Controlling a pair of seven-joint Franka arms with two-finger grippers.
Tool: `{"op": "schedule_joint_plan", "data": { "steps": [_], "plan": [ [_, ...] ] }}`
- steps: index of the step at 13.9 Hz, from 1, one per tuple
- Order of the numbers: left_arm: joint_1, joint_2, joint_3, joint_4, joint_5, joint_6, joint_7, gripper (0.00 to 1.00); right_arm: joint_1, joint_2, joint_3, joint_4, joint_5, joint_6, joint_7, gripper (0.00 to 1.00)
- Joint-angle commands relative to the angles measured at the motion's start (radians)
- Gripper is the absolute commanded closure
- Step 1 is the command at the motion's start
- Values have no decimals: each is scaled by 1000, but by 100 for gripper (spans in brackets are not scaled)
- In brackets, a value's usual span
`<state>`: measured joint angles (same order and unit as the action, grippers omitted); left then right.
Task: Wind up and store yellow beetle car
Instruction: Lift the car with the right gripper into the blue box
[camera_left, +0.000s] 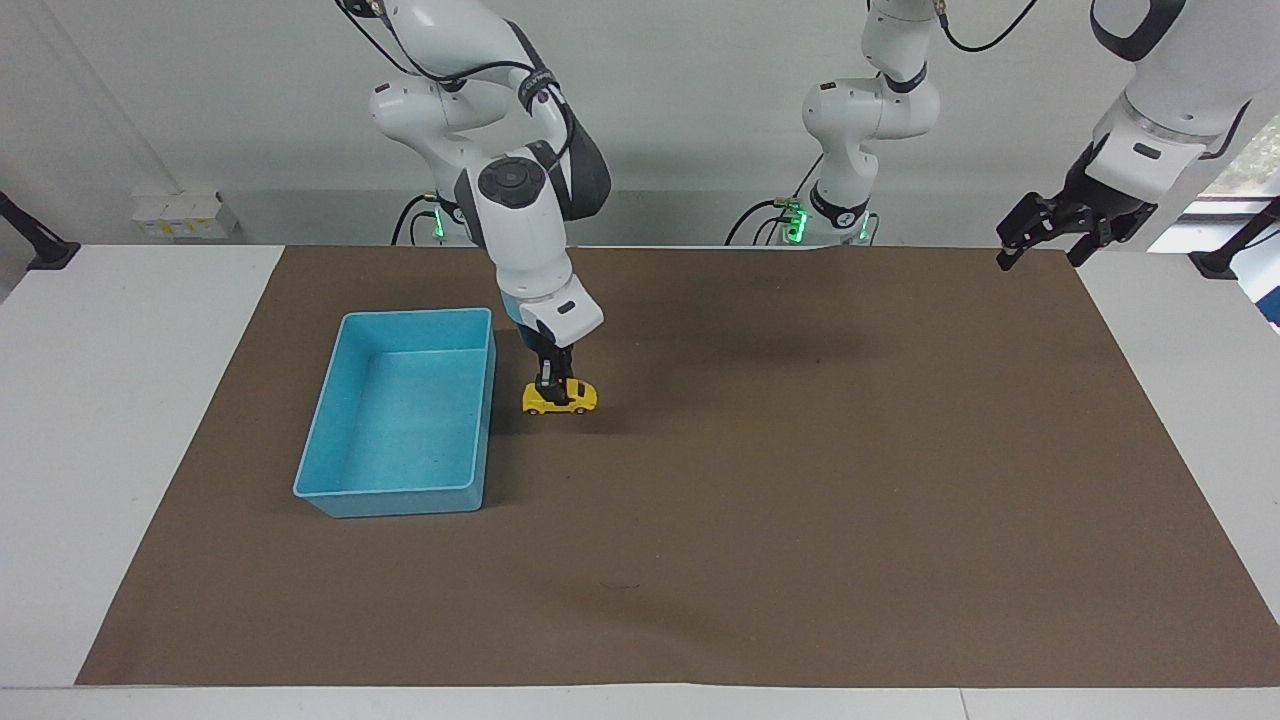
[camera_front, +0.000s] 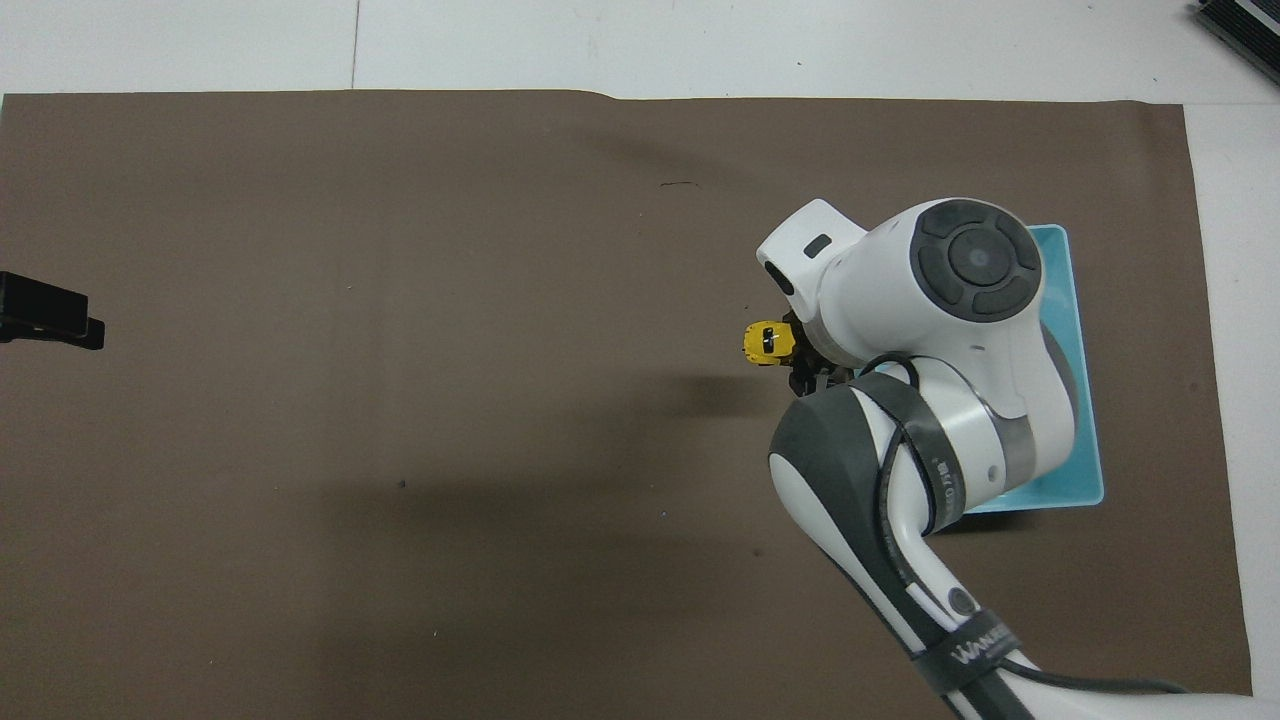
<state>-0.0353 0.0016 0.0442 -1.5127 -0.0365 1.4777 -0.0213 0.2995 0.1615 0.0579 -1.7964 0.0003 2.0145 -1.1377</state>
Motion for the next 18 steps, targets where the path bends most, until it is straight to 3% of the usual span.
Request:
{"op": "schedule_joint_plan", "data": {
  "steps": [1, 6, 12, 18],
  "plan": [
    [15, -14, -13, -12, 9, -11, -5, 0, -72, -40, 2, -1, -9, -84, -106, 100],
    [15, -14, -13, -12, 9, -11, -5, 0, -215, -95, -1, -43, -9, -189, -365, 100],
    [15, -14, -13, -12, 9, -11, -5, 0, -292, -178, -4, -242, -19, -59, -415, 100],
    [15, -14, -13, -12, 9, -10, -5, 0, -350, -159, -4, -383, -34, 165, -428, 100]
  ]
}}
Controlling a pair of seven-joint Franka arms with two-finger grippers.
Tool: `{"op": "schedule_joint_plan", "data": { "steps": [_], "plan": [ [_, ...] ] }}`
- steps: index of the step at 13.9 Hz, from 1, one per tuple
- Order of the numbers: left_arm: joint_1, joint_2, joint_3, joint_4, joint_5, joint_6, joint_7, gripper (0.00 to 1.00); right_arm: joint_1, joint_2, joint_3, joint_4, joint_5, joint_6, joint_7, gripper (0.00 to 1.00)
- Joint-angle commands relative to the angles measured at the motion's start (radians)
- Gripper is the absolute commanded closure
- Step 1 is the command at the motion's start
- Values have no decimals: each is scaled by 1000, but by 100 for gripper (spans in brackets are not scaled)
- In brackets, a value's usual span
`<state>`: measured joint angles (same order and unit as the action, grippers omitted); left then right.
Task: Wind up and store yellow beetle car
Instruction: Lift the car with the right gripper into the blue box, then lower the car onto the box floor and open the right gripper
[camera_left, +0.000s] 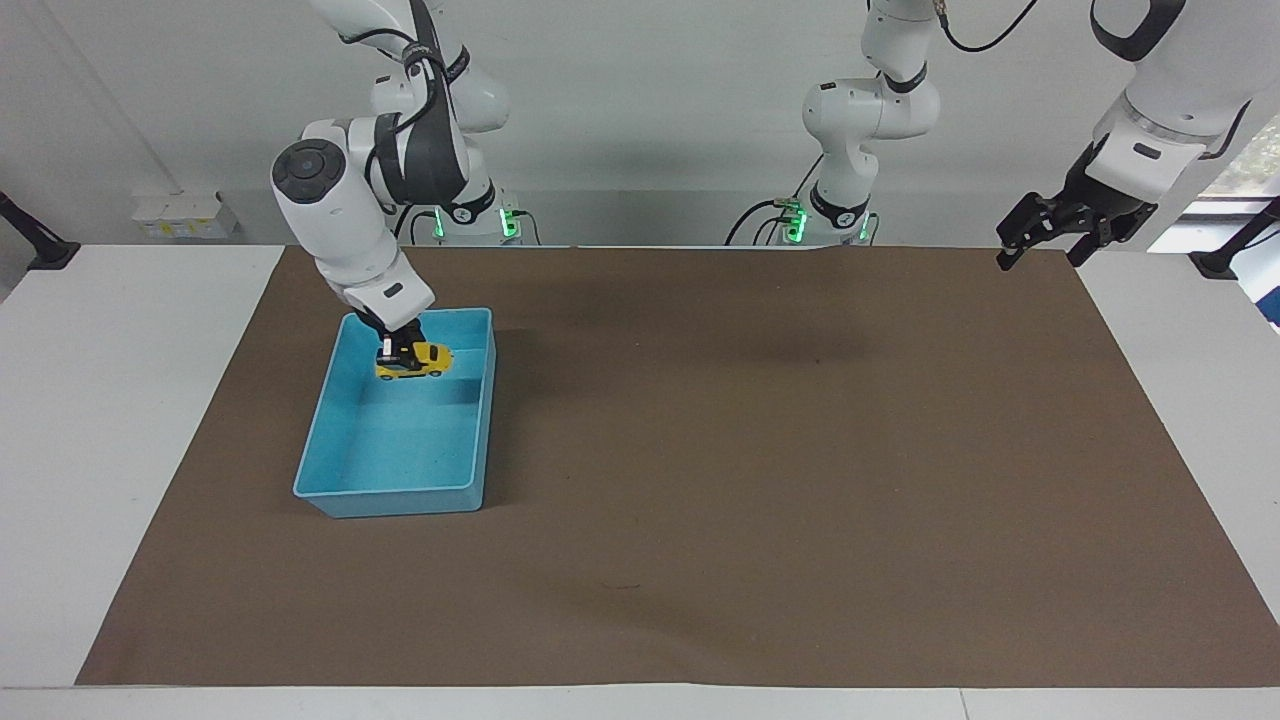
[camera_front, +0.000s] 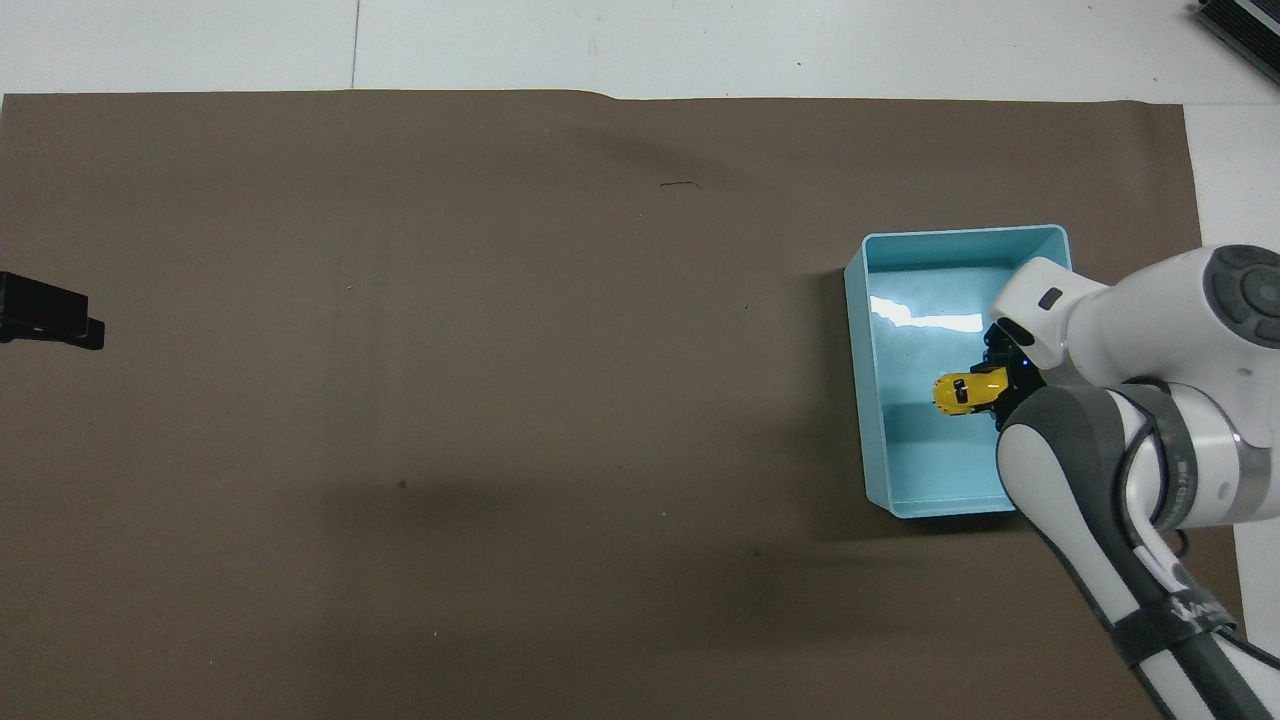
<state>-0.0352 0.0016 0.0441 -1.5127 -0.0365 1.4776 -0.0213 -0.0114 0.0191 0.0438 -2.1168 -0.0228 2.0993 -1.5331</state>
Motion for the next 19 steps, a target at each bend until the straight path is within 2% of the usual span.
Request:
{"op": "schedule_joint_plan", "data": {
  "steps": [1, 7, 18, 19],
  "plan": [
    [14, -14, -13, -12, 9, -11, -5, 0, -35, -7, 10, -78, -11, 115, -25, 100],
    [15, -14, -13, -12, 9, -11, -5, 0, -39, 16, 11, -127, -11, 197, -27, 100],
    [15, -14, -13, -12, 9, -11, -5, 0, -33, 84, 11, -149, -11, 303, -22, 100],
    [15, -14, -13, -12, 9, -11, -5, 0, -33, 90, 10, -149, -12, 311, -21, 97]
  ]
}}
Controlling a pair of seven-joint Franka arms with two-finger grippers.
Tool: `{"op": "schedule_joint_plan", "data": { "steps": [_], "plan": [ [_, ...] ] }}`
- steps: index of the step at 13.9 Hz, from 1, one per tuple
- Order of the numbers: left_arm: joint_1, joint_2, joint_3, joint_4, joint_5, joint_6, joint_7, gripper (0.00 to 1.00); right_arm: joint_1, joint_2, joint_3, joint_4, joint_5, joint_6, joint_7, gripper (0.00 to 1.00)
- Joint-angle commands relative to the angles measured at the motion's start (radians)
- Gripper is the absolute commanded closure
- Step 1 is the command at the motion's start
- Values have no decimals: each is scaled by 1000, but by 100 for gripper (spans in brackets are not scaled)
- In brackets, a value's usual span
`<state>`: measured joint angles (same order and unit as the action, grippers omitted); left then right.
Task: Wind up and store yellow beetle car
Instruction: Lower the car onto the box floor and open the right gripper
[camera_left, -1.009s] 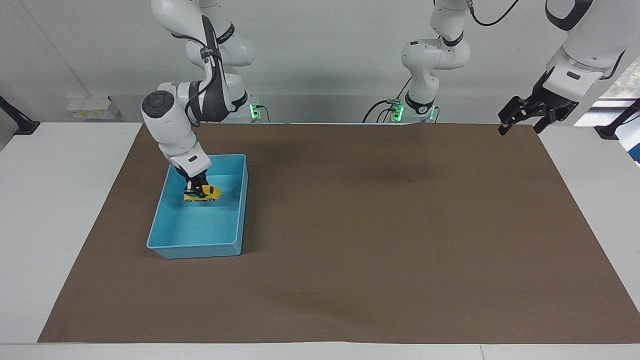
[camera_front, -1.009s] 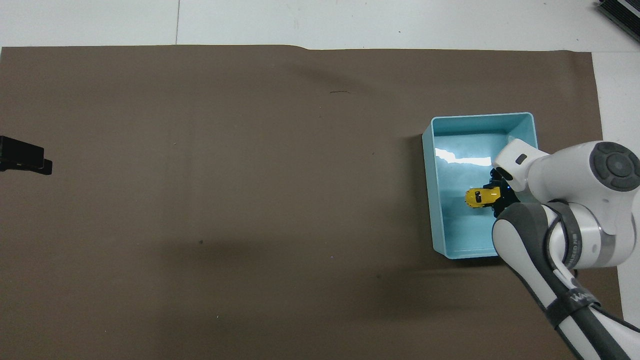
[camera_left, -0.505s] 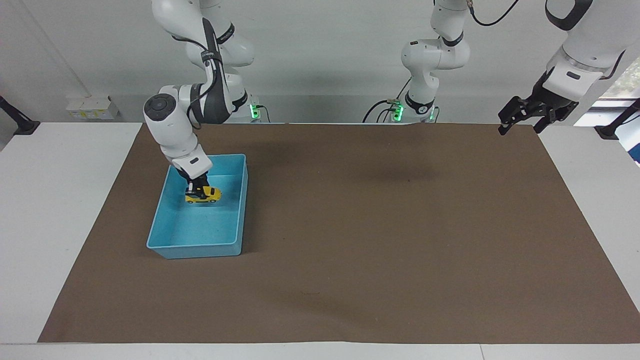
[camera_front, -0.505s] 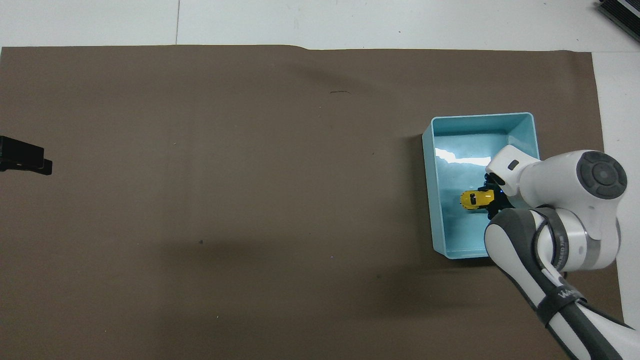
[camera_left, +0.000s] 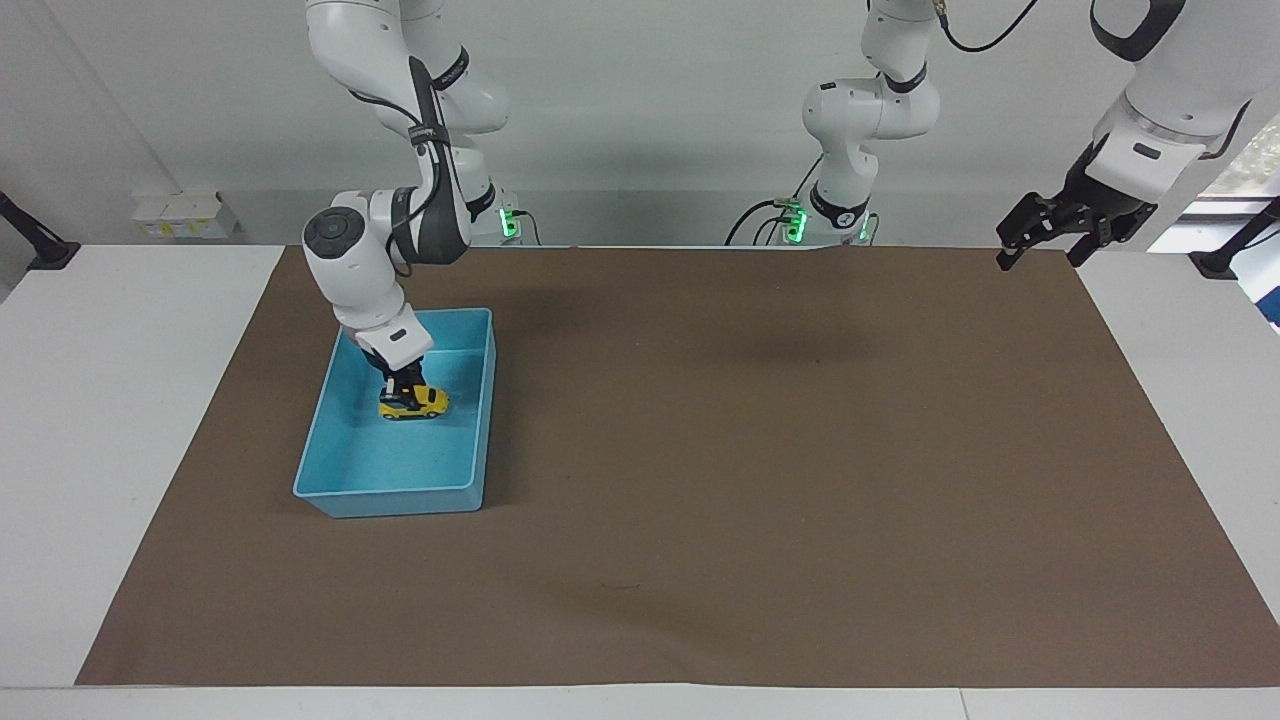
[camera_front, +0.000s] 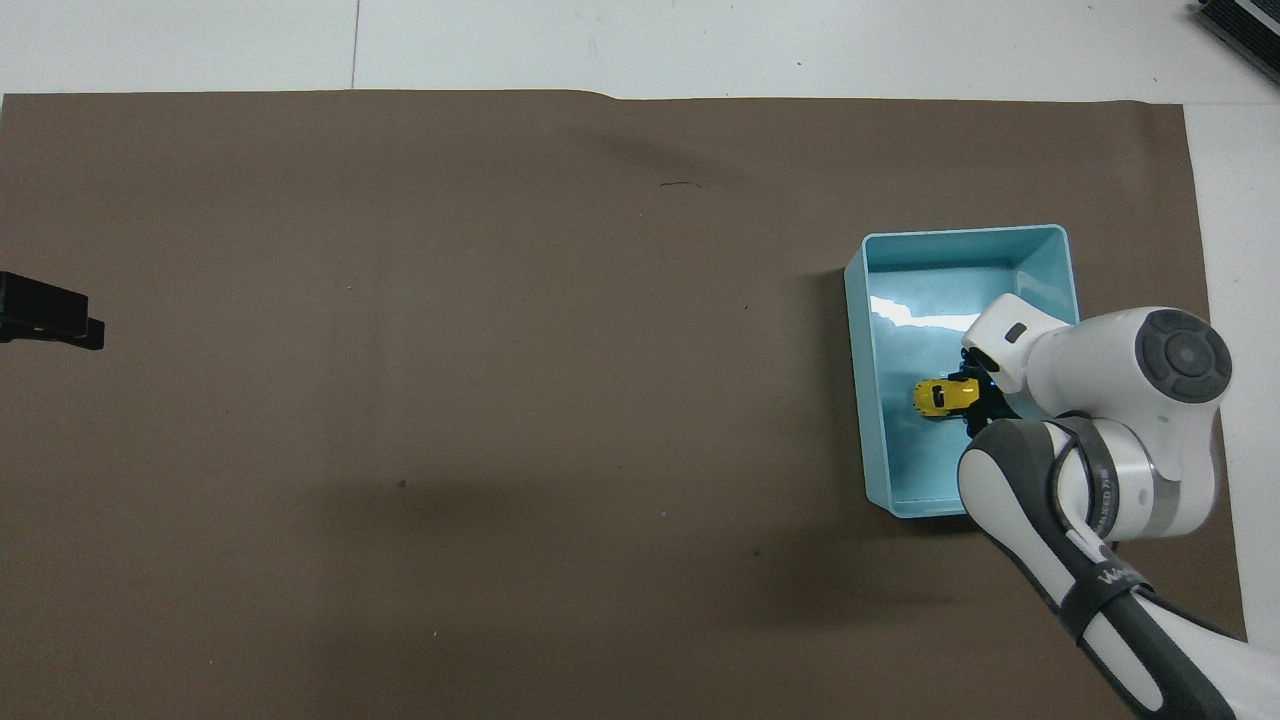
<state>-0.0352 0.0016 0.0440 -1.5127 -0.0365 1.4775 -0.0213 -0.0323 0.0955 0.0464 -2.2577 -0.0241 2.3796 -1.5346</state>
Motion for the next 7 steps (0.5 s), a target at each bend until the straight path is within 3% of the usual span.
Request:
{"op": "schedule_joint_plan", "data": {
  "steps": [1, 2, 3, 4, 7],
  "plan": [
    [15, -14, -13, -12, 9, -11, -5, 0, -12, 15, 9, -6, -10, 35, -19, 79],
    [15, -14, -13, -12, 9, -11, -5, 0, -14, 17, 9, -3, -10, 32, -13, 52],
    [15, -14, -13, -12, 9, -11, -5, 0, -14, 23, 9, 6, -10, 27, -13, 6],
    [15, -14, -13, -12, 9, -11, -5, 0, -14, 26, 10, 13, -10, 21, -10, 0],
    [15, -14, -13, -12, 9, -11, -5, 0, -11, 23, 15, 55, -8, -23, 45, 0]
  ]
}}
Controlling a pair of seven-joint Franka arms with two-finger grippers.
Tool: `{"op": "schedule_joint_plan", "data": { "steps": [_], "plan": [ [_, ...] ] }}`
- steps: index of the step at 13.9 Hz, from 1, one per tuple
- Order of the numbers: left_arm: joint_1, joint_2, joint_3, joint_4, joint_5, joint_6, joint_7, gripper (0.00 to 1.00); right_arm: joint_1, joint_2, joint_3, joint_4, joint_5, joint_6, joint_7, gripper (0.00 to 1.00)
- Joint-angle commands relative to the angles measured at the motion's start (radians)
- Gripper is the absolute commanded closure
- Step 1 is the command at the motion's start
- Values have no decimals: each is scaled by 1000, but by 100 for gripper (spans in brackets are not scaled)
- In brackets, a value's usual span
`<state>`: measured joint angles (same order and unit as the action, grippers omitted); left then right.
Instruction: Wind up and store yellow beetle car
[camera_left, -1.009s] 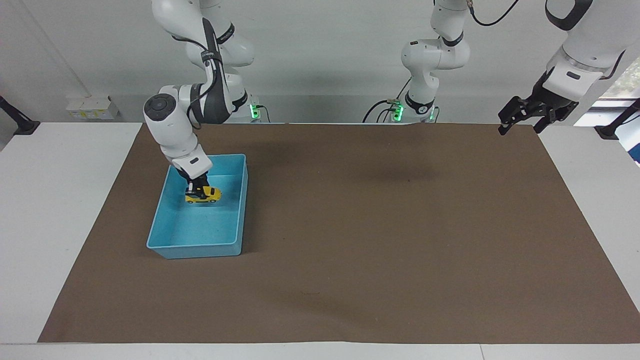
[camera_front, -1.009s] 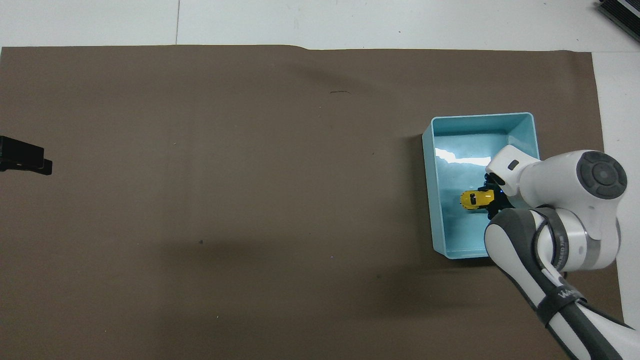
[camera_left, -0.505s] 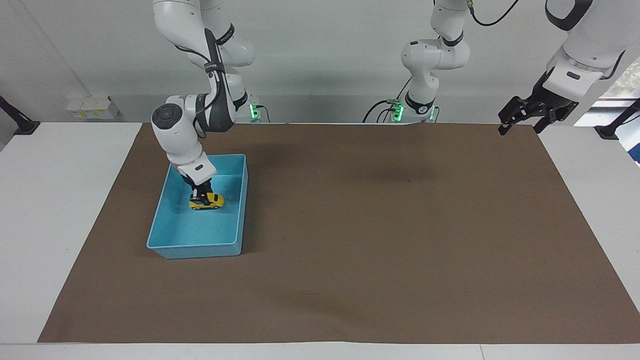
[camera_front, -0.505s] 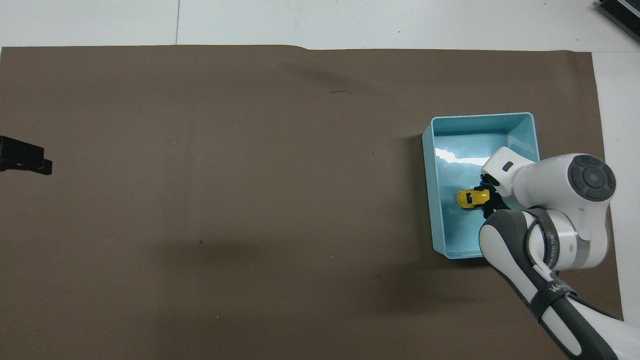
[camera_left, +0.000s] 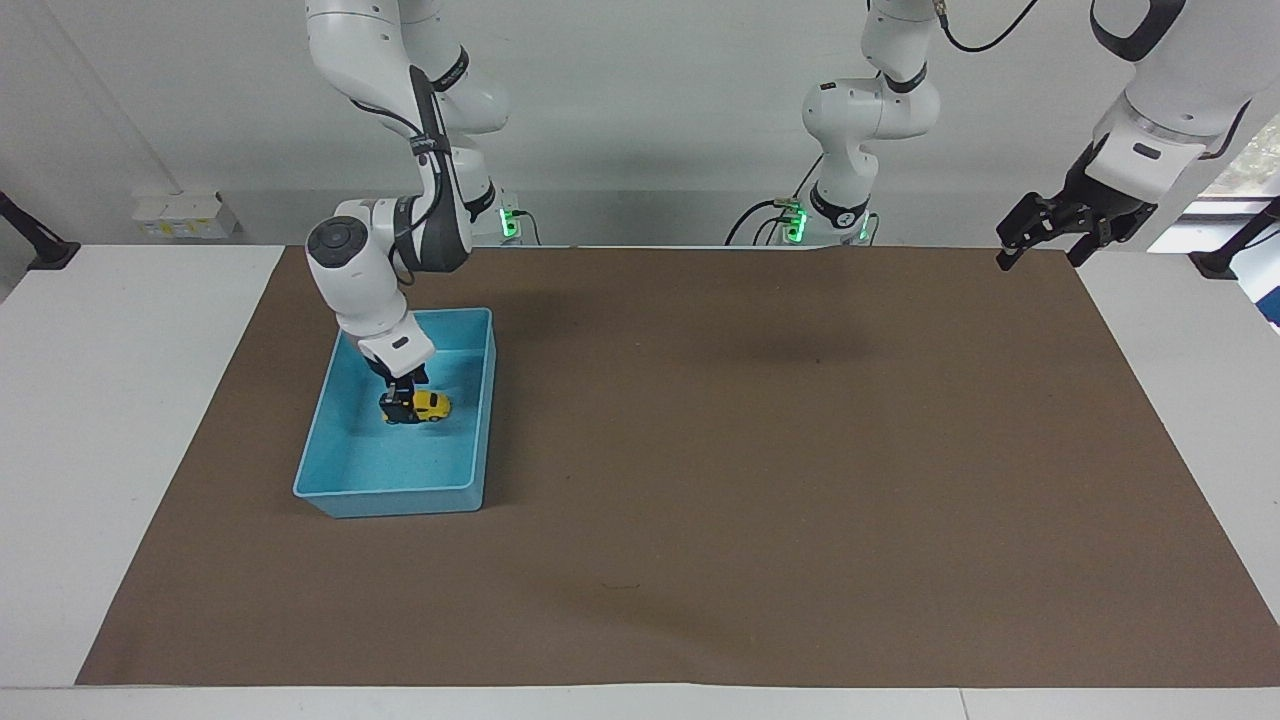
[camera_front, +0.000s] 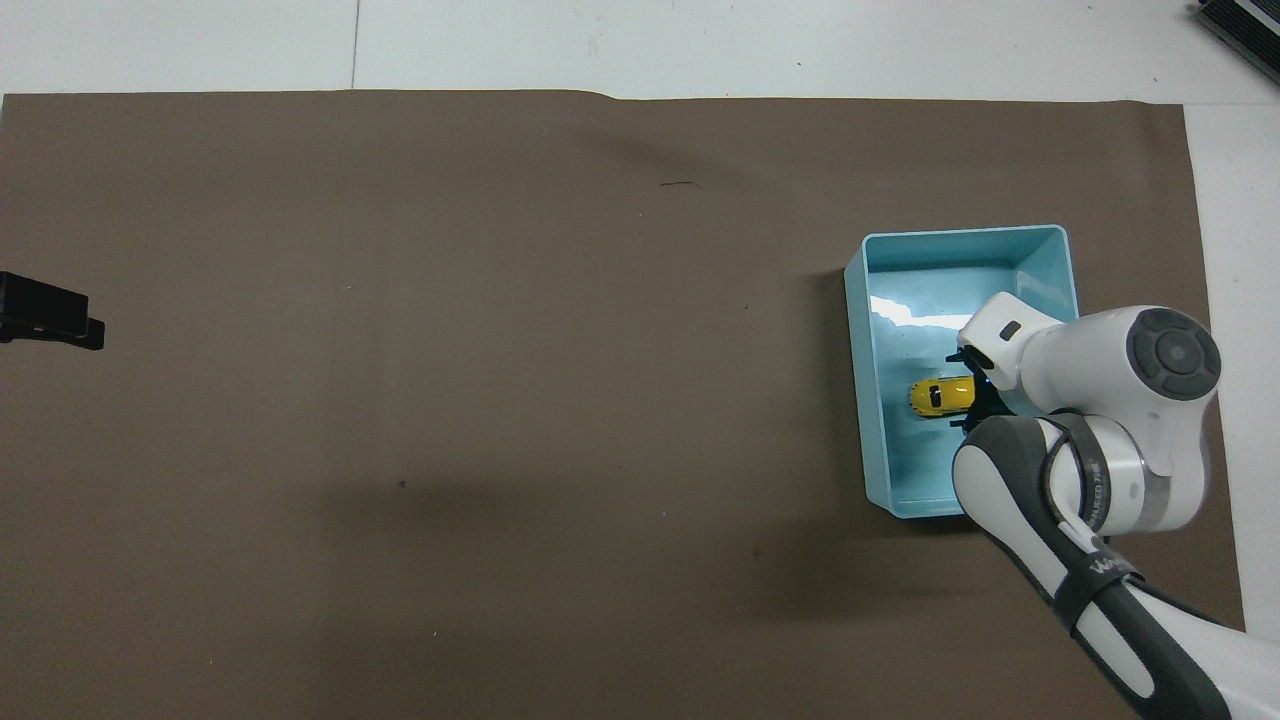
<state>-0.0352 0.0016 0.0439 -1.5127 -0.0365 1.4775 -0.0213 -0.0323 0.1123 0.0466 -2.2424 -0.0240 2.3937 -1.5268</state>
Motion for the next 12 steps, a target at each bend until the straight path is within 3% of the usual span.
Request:
{"op": "schedule_joint_plan", "data": {
  "steps": [1, 6, 12],
  "plan": [
    [15, -14, -13, -12, 9, -11, -5, 0, -11, -2, 18, 62, -7, -89, 57, 0],
    [15, -14, -13, -12, 9, -11, -5, 0, -12, -16, 27, 213, 9, -284, 177, 0],
    [15, -14, -13, -12, 9, -11, -5, 0, -17, -25, 27, 410, 10, -497, 547, 0]
  ]
}}
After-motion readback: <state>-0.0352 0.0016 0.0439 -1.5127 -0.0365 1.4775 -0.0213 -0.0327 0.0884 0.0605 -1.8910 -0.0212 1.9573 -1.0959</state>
